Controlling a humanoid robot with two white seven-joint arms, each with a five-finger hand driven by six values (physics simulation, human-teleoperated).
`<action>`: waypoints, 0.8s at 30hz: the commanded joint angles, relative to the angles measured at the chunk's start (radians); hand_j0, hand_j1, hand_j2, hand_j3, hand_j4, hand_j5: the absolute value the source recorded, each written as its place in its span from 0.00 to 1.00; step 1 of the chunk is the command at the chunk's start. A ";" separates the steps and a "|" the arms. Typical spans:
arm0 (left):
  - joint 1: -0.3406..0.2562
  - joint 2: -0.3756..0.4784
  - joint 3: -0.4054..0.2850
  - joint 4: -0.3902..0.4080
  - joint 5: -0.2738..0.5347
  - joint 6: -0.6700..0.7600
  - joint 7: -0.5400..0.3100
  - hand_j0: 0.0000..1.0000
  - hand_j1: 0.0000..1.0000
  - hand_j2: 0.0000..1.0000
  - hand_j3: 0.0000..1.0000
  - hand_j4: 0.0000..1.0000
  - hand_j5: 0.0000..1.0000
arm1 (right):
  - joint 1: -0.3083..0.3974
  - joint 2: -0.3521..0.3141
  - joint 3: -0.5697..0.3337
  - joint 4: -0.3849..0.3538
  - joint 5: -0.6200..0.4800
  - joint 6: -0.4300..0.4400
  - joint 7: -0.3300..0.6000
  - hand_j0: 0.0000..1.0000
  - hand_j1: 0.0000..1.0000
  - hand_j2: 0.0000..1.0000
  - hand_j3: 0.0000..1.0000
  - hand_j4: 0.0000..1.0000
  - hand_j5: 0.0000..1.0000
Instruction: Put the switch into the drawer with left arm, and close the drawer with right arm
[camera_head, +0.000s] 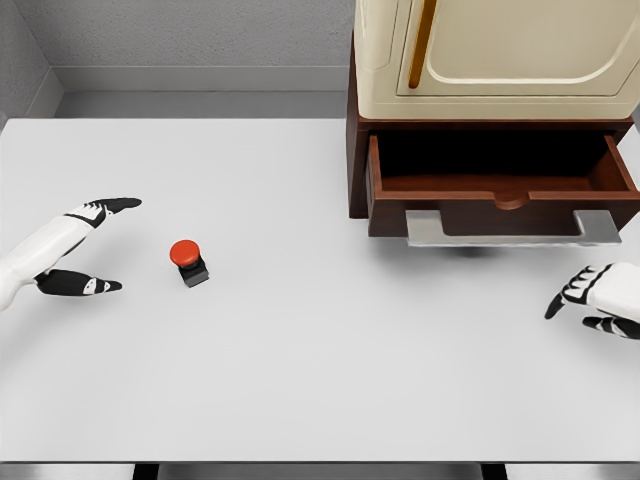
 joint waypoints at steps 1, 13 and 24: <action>0.000 -0.011 0.000 -0.005 0.013 0.002 0.002 1.00 1.00 1.00 1.00 1.00 1.00 | 0.000 -0.001 0.002 -0.002 -0.006 0.001 0.000 0.61 0.61 0.61 0.61 0.61 0.61; -0.002 -0.051 -0.119 -0.087 0.242 0.002 0.008 1.00 1.00 1.00 1.00 1.00 1.00 | 0.014 0.022 -0.008 0.004 -0.006 0.001 0.003 0.64 0.64 0.64 0.64 0.64 0.64; -0.051 -0.137 -0.153 0.044 0.368 0.281 0.003 1.00 1.00 1.00 1.00 1.00 1.00 | 0.017 0.009 -0.017 -0.013 -0.008 0.001 0.005 0.64 0.64 0.64 0.64 0.64 0.64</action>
